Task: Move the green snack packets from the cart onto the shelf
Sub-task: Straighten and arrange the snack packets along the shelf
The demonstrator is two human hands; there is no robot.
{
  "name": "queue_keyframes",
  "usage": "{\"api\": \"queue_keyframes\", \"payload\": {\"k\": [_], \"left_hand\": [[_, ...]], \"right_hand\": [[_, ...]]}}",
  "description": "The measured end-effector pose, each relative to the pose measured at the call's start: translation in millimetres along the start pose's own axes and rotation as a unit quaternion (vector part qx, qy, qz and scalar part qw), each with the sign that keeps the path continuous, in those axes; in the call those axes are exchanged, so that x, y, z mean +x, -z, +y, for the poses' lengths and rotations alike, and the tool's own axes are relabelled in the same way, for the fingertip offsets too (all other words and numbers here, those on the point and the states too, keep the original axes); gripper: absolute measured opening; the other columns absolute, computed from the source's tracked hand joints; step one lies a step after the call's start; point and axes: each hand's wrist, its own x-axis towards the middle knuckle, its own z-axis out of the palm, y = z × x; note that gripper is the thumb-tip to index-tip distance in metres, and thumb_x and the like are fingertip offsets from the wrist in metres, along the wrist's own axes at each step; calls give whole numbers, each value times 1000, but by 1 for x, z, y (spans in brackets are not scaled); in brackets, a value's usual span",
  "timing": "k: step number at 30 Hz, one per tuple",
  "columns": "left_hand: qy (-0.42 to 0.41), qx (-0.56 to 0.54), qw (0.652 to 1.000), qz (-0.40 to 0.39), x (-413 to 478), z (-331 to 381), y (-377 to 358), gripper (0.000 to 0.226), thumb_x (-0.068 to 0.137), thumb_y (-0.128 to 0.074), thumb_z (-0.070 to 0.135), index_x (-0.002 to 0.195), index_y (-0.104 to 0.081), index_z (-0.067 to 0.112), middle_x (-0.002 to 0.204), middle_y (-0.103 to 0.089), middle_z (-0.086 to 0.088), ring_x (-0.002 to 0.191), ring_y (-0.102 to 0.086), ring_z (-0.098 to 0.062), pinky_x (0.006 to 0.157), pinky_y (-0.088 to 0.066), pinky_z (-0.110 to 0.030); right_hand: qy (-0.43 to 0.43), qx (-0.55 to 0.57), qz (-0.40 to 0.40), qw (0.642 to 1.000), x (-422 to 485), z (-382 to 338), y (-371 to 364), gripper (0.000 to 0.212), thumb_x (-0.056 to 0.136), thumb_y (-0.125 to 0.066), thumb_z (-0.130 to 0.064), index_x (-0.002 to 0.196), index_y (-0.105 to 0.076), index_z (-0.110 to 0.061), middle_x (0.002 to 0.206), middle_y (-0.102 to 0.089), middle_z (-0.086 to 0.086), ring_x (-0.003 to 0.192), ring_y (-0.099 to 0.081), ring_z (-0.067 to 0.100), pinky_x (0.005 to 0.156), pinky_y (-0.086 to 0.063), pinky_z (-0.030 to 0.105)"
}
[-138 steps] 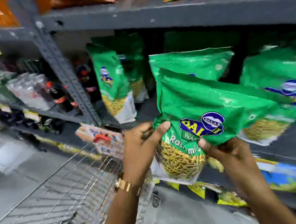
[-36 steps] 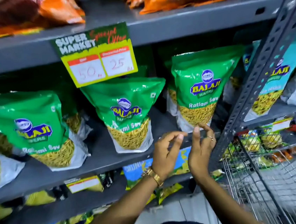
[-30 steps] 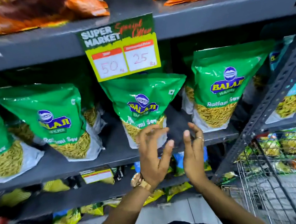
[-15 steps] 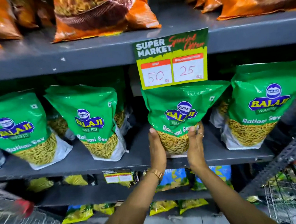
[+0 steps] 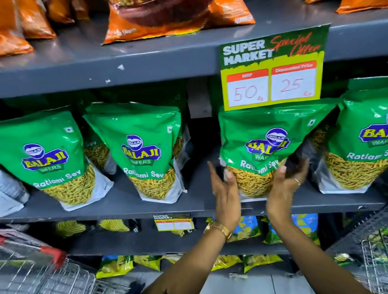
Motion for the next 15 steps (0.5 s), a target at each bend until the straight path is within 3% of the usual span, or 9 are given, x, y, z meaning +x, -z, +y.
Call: {"api": "queue_keyframes", "payload": {"k": [2, 5, 6, 8, 11, 13, 15], "left_hand": [[-51, 47, 998, -12, -11, -2, 19, 94, 75, -28, 85, 151, 3, 38, 154, 7, 33, 149, -6, 2, 122, -13, -29], [-151, 107, 982, -35, -35, -6, 62, 75, 87, -32, 72, 147, 2, 45, 159, -1, 27, 150, -7, -1, 122, -14, -32], [-181, 120, 976, -32, -41, -7, 77, 72, 89, -34, 68, 148, 1, 46, 160, -4, 24, 151, -10, -6, 121, -16, -34], [-230, 141, 963, -7, -47, -8, 111, 70, 92, -36, 63, 150, -2, 43, 160, -8, 22, 151, -15, -15, 121, -17, -34], [-265, 148, 950, 69, -32, -5, 156, 71, 94, -37, 57, 152, -8, 29, 161, -14, 7, 150, -16, -26, 121, -17, -39], [-266, 152, 945, 114, -11, -3, 181, 72, 95, -36, 55, 151, -11, 17, 159, -17, -4, 149, -15, -26, 121, -15, -37], [-235, 176, 946, 139, 14, -1, 200, 77, 93, -31, 62, 150, -14, 13, 157, -17, -2, 149, -13, -14, 121, -11, -26]], "right_hand": [[43, -9, 22, 999, -18, 0, 1, 106, 69, -41, -85, 150, -7, -26, 160, -8, 4, 145, -20, 16, 115, -27, 24], [134, -73, -17, 988, -59, 5, 2, 87, 85, -38, -70, 149, -12, -18, 159, -12, 12, 148, -14, 24, 120, -17, 49], [158, -97, -48, 982, -75, 4, 0, 84, 88, -37, -66, 149, -13, -13, 159, -14, 10, 148, -13, 26, 121, -14, 49], [188, -115, -134, 966, -105, 2, -17, 80, 91, -36, -62, 149, -12, -13, 158, -14, 0, 149, -13, 20, 123, -9, 35], [167, -96, -250, 949, -132, 0, -57, 72, 90, -38, -62, 149, -16, -27, 159, -15, -2, 148, -13, 8, 119, -9, 18], [98, -73, -265, 957, -138, -2, -88, 73, 85, -35, -72, 146, -14, -35, 161, -13, -2, 146, -10, -5, 114, -9, 6], [48, -62, -246, 966, -139, -1, -115, 84, 77, -31, -82, 145, -12, -36, 160, -8, -10, 138, -6, -22, 109, -7, -1]]}}
